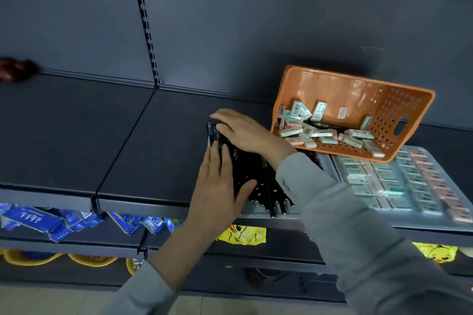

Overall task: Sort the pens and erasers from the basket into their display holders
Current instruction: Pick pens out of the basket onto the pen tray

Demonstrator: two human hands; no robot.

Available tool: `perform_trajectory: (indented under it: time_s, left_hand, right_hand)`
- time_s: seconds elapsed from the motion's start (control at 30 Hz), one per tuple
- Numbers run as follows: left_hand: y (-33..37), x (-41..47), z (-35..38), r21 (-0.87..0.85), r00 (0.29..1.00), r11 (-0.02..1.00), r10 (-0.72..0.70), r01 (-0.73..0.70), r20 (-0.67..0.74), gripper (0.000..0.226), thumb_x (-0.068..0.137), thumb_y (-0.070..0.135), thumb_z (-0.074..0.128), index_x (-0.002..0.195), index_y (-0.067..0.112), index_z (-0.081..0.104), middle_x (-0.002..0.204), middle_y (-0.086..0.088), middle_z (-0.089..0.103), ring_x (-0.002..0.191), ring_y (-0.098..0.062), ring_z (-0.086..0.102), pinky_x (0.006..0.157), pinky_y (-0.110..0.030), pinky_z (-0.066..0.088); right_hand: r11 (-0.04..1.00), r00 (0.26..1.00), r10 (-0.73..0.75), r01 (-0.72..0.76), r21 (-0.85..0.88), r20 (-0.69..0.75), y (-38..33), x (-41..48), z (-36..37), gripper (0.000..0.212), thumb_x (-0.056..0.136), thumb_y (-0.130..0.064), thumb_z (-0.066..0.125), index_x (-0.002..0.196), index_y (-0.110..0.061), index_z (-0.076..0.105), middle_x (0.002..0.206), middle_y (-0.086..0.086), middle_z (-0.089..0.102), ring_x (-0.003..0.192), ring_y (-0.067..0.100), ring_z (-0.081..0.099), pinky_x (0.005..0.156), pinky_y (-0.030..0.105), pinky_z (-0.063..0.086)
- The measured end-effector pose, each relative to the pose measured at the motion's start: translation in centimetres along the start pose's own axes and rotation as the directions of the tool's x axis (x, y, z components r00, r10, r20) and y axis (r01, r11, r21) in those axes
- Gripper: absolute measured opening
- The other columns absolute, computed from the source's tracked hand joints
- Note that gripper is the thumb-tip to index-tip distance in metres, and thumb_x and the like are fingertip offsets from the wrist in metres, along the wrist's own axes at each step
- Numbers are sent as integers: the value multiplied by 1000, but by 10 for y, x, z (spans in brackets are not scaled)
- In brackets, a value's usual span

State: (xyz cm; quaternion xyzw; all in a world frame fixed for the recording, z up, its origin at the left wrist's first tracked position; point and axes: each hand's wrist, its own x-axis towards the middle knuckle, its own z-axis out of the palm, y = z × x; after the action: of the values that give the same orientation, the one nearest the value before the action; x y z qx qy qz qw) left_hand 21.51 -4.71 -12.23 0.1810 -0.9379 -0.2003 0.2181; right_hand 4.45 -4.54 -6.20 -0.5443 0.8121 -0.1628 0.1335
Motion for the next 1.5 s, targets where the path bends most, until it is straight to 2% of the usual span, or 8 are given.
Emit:
perform_trajectory:
  time_s: [0.13, 0.37, 0.63, 0.87, 0.93, 1.07, 1.2, 1.5]
  left_hand:
    - [0, -9, 0, 98, 997, 994, 50, -55, 56, 95, 91, 75, 20, 153, 2, 18, 161, -19, 8, 150, -31, 5, 121, -43, 14]
    - [-2, 16, 9, 114, 998, 991, -66, 67, -17, 68, 101, 44, 25, 141, -9, 40, 149, -30, 34, 139, -40, 35, 112, -49, 35]
    - [-11, 29, 0, -97, 991, 992, -93, 84, -98, 57, 96, 28, 41, 142, -4, 39, 140, -20, 44, 130, -32, 43, 111, -43, 38]
    - [6, 47, 3, -241, 975, 947, -221, 213, -8, 67, 96, -1, 42, 153, 3, 8, 161, -14, 11, 149, -24, 12, 117, -36, 27]
    - [10, 51, 4, -310, 971, 924, -240, 225, -13, 72, 92, -8, 44, 153, 2, 8, 160, -12, 13, 146, -24, 21, 113, -32, 32]
    - [8, 51, 2, -363, 981, 914, -196, 183, 2, 69, 93, -3, 48, 153, 1, 14, 152, -13, 27, 130, -26, 41, 97, -31, 44]
    - [-3, 55, 9, -188, 983, 968, -176, 164, -51, 51, 99, 9, 37, 147, -5, 29, 145, -20, 42, 135, -32, 39, 109, -40, 34]
    - [-6, 59, 14, 4, 959, 964, -265, 266, 100, 60, 104, 36, 23, 153, 4, 9, 161, -13, 12, 150, -22, 6, 120, -45, 6]
  right_hand:
    - [998, 983, -55, 53, 17, 178, -2, 22, 1, 40, 107, -24, 32, 144, -19, 47, 154, -2, 37, 143, 12, 30, 111, 22, 20]
    - [992, 991, -59, 45, 118, 117, 12, 4, -8, 33, 105, -28, 39, 127, -24, 64, 133, -9, 60, 126, 8, 50, 109, 28, 35]
    - [993, 916, -16, 63, 104, -400, 17, -72, 9, 38, 104, -25, 41, 138, -13, 54, 144, 3, 51, 138, 12, 40, 116, 21, 25]
    - [998, 937, 55, -60, -5, -346, 21, -102, 49, 54, 103, -44, 29, 147, -16, 44, 156, 5, 35, 148, 17, 23, 122, 33, 17]
    - [996, 925, 84, -81, 25, -371, 23, -102, 47, 52, 103, -41, 32, 146, -15, 45, 155, 5, 36, 147, 19, 25, 121, 33, 19]
    - [987, 899, 112, -149, -55, -424, 32, -116, 50, 58, 101, -48, 26, 145, -16, 45, 155, 5, 37, 147, 21, 25, 120, 38, 21]
    - [983, 903, 162, -185, -19, -398, 32, -118, 53, 62, 99, -52, 22, 147, -18, 42, 158, 3, 30, 149, 21, 20, 121, 38, 17]
    - [989, 913, 144, -150, 15, -382, 30, -133, 53, 64, 98, -56, 23, 149, -20, 40, 160, 1, 27, 149, 16, 17, 122, 34, 15]
